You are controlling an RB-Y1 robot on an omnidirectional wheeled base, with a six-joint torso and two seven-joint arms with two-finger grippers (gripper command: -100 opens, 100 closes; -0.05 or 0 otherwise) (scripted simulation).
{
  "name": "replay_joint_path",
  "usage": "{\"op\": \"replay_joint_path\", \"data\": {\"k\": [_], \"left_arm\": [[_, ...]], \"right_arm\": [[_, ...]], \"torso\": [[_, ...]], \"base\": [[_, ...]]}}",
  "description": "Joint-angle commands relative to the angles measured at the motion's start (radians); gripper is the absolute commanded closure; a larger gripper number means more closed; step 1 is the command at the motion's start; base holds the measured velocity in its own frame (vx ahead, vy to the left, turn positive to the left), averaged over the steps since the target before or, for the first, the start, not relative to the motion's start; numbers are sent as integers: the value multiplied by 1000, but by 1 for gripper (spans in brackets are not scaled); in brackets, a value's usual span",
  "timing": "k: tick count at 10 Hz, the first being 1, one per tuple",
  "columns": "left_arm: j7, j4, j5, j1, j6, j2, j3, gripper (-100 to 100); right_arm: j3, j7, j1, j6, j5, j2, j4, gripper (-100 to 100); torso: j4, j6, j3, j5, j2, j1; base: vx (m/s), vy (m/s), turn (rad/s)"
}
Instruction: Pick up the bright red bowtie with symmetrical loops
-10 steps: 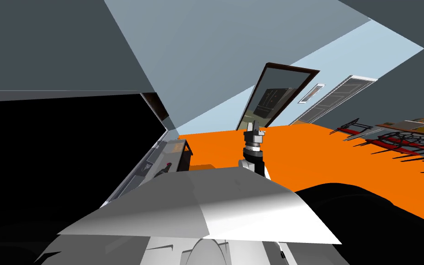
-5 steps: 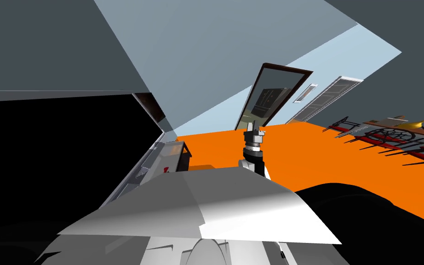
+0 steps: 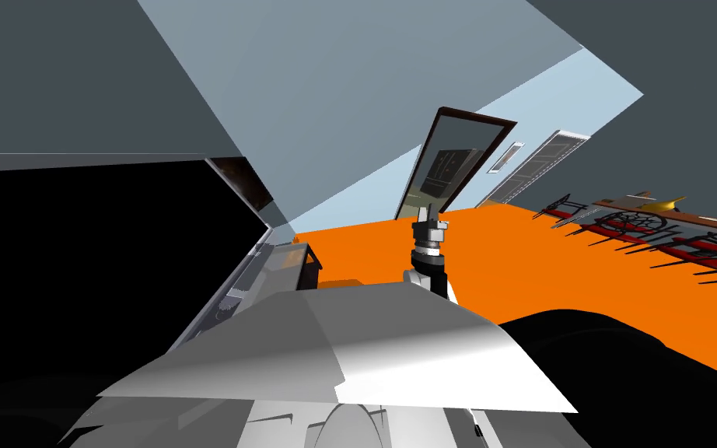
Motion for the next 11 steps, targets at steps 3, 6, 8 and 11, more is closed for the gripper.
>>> {"op": "replay_joint_path", "data": {"k": [3, 6, 8, 11], "left_arm": [[5, 102, -32, -7, -34, 26, -20, -100], [11, 176, -52, -13, -51, 43, -36, -100], [17, 212, -70, -21, -68, 58, -52, -100], [25, 288, -87, -30, -85, 72, -68, -100]], "right_arm": [[0, 0, 0, 0, 0, 0, 0, 0], [0, 0, 0, 0, 0, 0, 0, 0], [0, 0, 0, 0, 0, 0, 0, 0], [0, 0, 0, 0, 0, 0, 0, 0]], "torso": [[1, 0, 2, 0, 3, -1], [0, 0, 1, 0, 1, -1], [1, 0, 2, 0, 3, -1], [0, 0, 0, 0, 1, -1]], "base": [[43, 6, -45], [60, 13, -63], [40, 12, -36], [65, 11, -64]]}}
